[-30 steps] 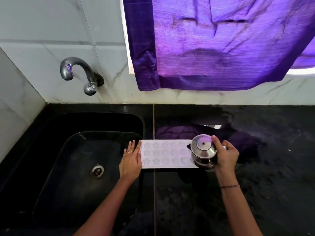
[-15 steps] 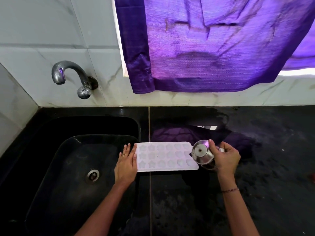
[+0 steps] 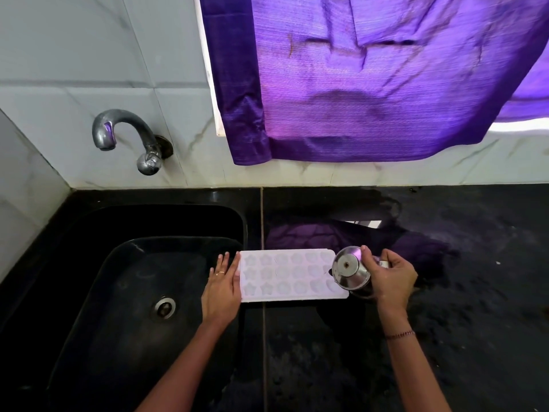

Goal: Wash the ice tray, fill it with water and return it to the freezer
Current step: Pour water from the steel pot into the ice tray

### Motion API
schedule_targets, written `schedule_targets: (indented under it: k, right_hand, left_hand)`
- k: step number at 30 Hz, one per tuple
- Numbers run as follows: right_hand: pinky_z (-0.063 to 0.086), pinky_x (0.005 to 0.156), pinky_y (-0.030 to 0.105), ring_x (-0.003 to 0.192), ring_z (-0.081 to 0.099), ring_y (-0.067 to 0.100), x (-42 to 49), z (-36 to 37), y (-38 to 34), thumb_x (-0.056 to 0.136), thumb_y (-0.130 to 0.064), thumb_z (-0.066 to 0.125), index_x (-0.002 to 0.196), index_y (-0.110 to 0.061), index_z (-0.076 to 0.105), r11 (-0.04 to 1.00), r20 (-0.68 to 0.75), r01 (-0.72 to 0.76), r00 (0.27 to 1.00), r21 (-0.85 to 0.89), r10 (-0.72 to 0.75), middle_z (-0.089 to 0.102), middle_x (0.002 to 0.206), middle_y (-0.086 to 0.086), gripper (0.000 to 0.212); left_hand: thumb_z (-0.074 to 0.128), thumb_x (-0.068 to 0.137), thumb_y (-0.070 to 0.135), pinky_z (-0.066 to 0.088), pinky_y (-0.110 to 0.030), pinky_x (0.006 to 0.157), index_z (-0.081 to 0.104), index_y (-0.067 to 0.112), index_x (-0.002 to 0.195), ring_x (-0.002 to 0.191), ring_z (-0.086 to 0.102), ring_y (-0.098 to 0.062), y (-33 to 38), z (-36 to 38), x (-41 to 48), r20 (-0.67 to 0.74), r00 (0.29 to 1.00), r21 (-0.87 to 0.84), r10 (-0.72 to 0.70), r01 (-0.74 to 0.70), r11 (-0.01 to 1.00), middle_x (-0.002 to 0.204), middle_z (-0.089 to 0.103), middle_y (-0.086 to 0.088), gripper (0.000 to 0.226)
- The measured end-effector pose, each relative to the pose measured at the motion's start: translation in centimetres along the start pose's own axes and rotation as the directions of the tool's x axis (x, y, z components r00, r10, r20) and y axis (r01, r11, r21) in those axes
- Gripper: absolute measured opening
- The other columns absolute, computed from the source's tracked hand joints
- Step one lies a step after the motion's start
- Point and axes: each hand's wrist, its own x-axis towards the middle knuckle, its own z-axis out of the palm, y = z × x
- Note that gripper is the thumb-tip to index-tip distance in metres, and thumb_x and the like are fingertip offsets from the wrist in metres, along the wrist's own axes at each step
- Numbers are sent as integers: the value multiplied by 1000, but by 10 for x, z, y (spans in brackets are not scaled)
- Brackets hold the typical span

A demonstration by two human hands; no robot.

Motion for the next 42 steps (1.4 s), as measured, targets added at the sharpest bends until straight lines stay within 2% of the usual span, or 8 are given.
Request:
schedule_targets:
  k: [2, 7, 10, 13, 24, 28, 37, 42]
  right_hand:
    - [26, 41, 12, 43, 29, 8, 1, -1, 2, 78, -14, 75, 50, -8, 34, 998, -4, -45, 999, 32, 46, 31, 48, 4, 51]
    - [26, 42, 17, 43, 23, 4, 7, -5, 10, 77, -12, 76, 51, -14, 28, 947, -29, -224, 971, 229, 237, 26, 41, -13, 55]
    - [25, 41, 16, 43, 22, 3, 10, -10, 15, 77, -12, 76, 51, -16, 25, 924, -47, -254, 959, 285, 278, 24, 40, -14, 57]
    - [25, 43, 18, 45, 23, 3, 13, -15, 20, 76, -14, 76, 51, -16, 27, 933, -64, -246, 960, 264, 272, 26, 39, -13, 56]
    - [24, 38, 11, 38, 28, 6, 16, -29, 21, 78, -17, 74, 50, -9, 32, 992, -116, -121, 985, 37, 125, 33, 35, -10, 52]
    - [24, 38, 12, 39, 29, 8, 14, -26, 19, 79, -15, 74, 51, -6, 35, 996, -107, -90, 990, -7, 88, 31, 45, 1, 49]
    - [24, 40, 14, 41, 28, 8, 10, -23, 15, 78, -13, 75, 49, -4, 37, 997, -76, -38, 997, -61, 33, 31, 46, 3, 48]
    - [25, 40, 13, 40, 29, 7, 10, -25, 14, 78, -12, 75, 51, -3, 38, 997, -90, -69, 994, -36, 65, 30, 47, 2, 47]
  left_hand:
    - [-3, 86, 48, 5, -28, 118, 21, 27, 148, 145, 6, -9, 0, 0, 1, 4, 1000, 5, -3, 3, 1000, 157, 20, 1, 70]
    - [-3, 85, 48, 6, -30, 119, 21, 27, 148, 146, 7, -11, 0, 0, 1, 5, 1000, 7, -1, 1, 1000, 157, 20, 0, 70]
    - [-4, 85, 48, 6, -30, 119, 21, 26, 148, 146, 7, -11, 1, -1, 1, 5, 1000, 9, 2, -2, 1000, 156, 20, 0, 71]
    - [-4, 85, 49, 6, -30, 119, 21, 26, 148, 146, 7, -11, 1, -1, 0, 8, 1000, 9, 0, 0, 1000, 157, 20, 0, 71]
    - [-1, 85, 46, 4, -27, 117, 23, 24, 148, 145, 7, -10, 0, -2, 1, 6, 1000, 9, 7, -7, 1000, 156, 21, 0, 70]
    - [-2, 85, 46, 3, -26, 117, 23, 25, 148, 146, 7, -10, 1, -2, 1, 9, 1000, 22, 6, -6, 1000, 156, 21, 0, 71]
    - [-2, 85, 47, 6, -28, 118, 24, 24, 148, 146, 8, -11, 3, -4, 0, 1, 1000, 24, -2, 2, 1000, 156, 21, 0, 72]
    - [-3, 84, 47, 8, -29, 118, 25, 24, 148, 143, 5, -6, 4, -5, 0, -4, 1000, 33, 3, -3, 999, 156, 21, 1, 73]
